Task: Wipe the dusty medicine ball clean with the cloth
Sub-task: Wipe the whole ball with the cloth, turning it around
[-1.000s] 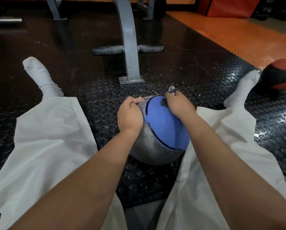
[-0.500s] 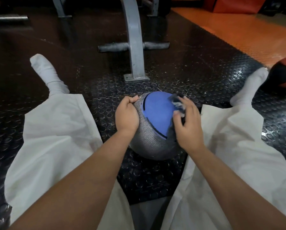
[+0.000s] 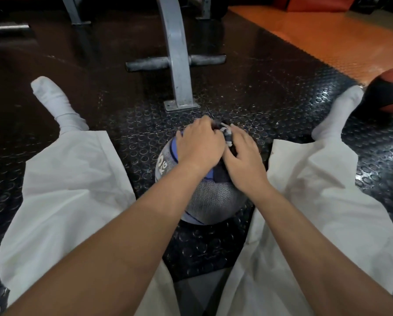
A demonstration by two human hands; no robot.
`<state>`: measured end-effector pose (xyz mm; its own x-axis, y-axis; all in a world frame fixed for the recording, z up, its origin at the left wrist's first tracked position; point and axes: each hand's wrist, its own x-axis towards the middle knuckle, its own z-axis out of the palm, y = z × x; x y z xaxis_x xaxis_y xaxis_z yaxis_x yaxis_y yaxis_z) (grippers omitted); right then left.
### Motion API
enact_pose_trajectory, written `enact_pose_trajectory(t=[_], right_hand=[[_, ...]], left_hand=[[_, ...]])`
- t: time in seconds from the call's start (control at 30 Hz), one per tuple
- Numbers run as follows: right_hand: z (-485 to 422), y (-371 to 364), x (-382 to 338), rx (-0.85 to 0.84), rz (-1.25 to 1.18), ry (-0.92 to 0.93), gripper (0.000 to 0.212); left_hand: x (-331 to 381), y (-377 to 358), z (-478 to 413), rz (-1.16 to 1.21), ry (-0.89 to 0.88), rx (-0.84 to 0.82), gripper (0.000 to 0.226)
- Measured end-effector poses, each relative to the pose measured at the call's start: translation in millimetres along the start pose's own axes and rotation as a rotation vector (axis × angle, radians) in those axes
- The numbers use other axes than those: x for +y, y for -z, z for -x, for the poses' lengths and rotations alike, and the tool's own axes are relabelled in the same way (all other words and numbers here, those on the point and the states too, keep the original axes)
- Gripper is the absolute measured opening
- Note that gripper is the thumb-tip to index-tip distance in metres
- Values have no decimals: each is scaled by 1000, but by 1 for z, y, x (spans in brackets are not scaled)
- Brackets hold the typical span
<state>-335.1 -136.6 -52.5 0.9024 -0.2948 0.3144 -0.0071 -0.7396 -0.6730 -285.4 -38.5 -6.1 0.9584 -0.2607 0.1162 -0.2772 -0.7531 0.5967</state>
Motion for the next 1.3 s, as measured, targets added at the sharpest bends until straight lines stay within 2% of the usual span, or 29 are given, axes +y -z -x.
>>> enact_pose_trajectory(t=[0.07,0.13,0.17,0.27,0.37,0.43,0.5,0.57,0.67,0.77,0.83,0.97,1.03,1.07,1.17,1.23,1.3], right_hand=[[2,-2,11,38,-206,-66,43],[4,-7,23,75,-466,-289,23],[7,-10,29,53,-610,-438,19],[15,-22,37,-51,-958,-821,32],[13,-33,39,-109,-985,-926,44],[5,-32,34,-94,-985,-878,42],[-7,-31,25,-56,-938,-775,32],[-17,-34,13,-28,-666,-630,37],[-6,-49,-23,107,-65,-340,49],[25,-69,-47,183,172,33,51],[39,-79,-43,131,229,155,49],[9,-72,-45,75,207,138,49],[-26,-65,-42,1,169,30,51],[-47,-61,-39,-62,110,-45,52],[-99,-57,-30,-296,-57,-273,47],[-113,-61,-35,-343,-42,-290,48],[-105,-68,-42,-288,58,-219,49]], left_hand=[[-5,2,-7,-65,3,-36,34],[-16,5,-8,-61,-4,-60,38],[-21,7,-9,-45,-1,-69,38],[-32,13,-17,-36,74,-95,39],[-33,14,-23,-193,115,-145,48],[-32,11,-16,-277,97,-168,56],[-34,10,-8,-271,70,-105,57],[-42,12,-12,-213,51,-41,51],[-54,22,-38,-93,143,-100,51],[-59,31,-66,85,183,-219,40],[-61,34,-78,181,224,-249,39],[-73,38,-84,205,182,-285,34],[-83,35,-85,172,87,-232,21],[-86,35,-83,156,82,-199,25],[-93,31,-80,67,142,-120,60],[-95,28,-85,61,236,-73,54],[-95,29,-92,41,319,-72,49]])
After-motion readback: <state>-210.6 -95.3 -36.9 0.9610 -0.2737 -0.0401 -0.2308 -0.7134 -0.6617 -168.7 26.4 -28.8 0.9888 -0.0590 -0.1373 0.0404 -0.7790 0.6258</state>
